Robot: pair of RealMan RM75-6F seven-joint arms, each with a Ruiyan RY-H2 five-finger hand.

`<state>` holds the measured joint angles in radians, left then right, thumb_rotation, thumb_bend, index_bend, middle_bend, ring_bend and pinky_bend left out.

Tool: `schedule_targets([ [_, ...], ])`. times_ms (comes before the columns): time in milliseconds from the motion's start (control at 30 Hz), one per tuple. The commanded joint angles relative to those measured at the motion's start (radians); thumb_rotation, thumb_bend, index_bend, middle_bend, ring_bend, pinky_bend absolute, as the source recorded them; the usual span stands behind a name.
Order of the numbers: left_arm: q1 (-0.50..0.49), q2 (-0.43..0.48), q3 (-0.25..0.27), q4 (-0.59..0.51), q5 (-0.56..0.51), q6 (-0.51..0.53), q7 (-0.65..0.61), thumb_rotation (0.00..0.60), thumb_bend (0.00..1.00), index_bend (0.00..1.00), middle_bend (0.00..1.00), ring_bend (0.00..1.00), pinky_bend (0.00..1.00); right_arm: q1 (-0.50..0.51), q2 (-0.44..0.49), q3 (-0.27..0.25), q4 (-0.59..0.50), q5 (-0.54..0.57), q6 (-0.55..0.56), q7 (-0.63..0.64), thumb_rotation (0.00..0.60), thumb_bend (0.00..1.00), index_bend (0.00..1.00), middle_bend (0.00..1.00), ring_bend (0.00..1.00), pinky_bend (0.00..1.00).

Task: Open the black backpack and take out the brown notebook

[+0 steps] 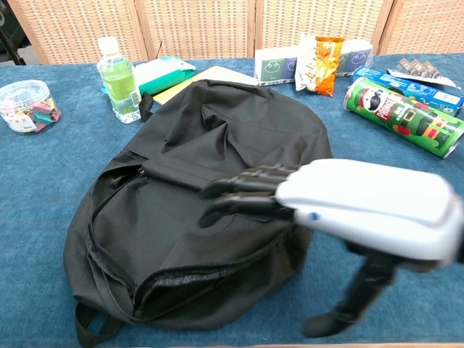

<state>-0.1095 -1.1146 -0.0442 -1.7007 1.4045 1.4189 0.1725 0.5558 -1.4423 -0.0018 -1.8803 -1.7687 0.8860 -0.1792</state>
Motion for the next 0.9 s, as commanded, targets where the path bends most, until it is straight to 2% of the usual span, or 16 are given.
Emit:
schedule_targets([
  [33,-0.001,0.002,-0.003,0.003,-0.004,-0.002,-0.006,0.6,0.0,0.0,0.0,0.0,0.0,0.006,-0.097,0.037,0.01,0.1,-0.034,-0.131,0.6,0.0,0.16,0.09,0.0,0.0],
  [200,-0.001,0.008,-0.007,0.005,-0.009,-0.001,-0.021,0.6,0.0,0.0,0.0,0.0,0.0,0.007,-0.162,0.046,0.019,0.182,-0.036,-0.22,0.6,0.01,0.22,0.14,0.04,0.03],
  [333,-0.002,0.009,-0.007,0.005,-0.01,-0.003,-0.022,0.6,0.0,0.0,0.0,0.0,0.0,0.015,-0.194,0.048,0.022,0.217,-0.038,-0.253,0.6,0.08,0.28,0.21,0.1,0.05],
  [433,-0.001,0.01,-0.007,0.005,-0.01,-0.003,-0.026,0.6,0.0,0.0,0.0,0.0,0.0,0.019,-0.215,0.053,0.028,0.239,-0.035,-0.268,0.6,0.16,0.31,0.26,0.14,0.07],
  [567,0.0,0.015,-0.011,0.007,-0.014,0.0,-0.038,0.6,0.0,0.0,0.0,0.0,0.0,0.024,-0.268,0.076,0.066,0.266,-0.002,-0.281,0.6,0.29,0.4,0.36,0.25,0.18],
  [733,-0.001,0.014,-0.006,0.007,-0.007,-0.003,-0.034,0.6,0.0,0.0,0.0,0.0,0.0,0.034,-0.297,0.087,0.12,0.266,0.025,-0.295,0.6,0.32,0.49,0.47,0.36,0.26],
  [800,-0.002,0.013,-0.006,0.008,-0.008,-0.004,-0.033,0.6,0.0,0.0,0.0,0.0,0.0,0.029,-0.317,0.088,0.144,0.251,0.058,-0.273,0.6,0.36,0.56,0.55,0.43,0.31],
  [900,-0.002,0.012,-0.008,0.009,-0.012,-0.004,-0.032,0.6,0.0,0.0,0.0,0.0,0.0,0.021,-0.339,0.087,0.167,0.241,0.096,-0.254,0.6,0.39,0.64,0.62,0.48,0.36],
])
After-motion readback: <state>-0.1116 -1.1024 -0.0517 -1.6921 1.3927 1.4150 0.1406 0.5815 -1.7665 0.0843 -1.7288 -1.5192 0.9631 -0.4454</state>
